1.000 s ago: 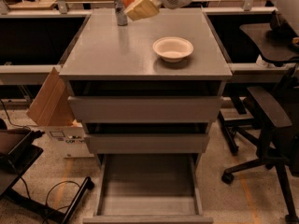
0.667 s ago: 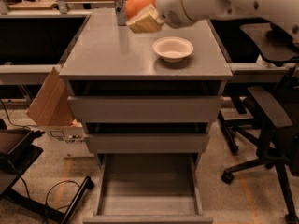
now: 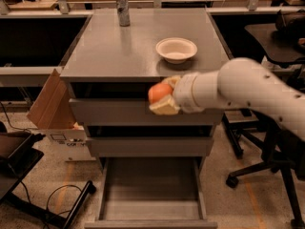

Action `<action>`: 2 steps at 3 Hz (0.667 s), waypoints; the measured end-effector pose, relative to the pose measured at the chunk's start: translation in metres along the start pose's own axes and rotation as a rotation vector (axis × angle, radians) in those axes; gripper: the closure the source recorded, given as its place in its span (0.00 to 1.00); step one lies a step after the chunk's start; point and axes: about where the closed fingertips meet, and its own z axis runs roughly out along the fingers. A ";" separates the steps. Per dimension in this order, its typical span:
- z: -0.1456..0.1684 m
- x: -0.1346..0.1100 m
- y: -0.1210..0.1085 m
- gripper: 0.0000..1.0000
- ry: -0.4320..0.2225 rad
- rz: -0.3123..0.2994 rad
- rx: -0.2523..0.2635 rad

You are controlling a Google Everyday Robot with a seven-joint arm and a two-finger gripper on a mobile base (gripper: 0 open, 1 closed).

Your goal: Place orange into bottom drawer

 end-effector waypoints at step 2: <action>0.058 0.113 0.042 1.00 0.063 0.119 -0.126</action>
Offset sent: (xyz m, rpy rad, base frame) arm -0.0054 -0.0178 -0.1080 -0.0003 0.1453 0.0066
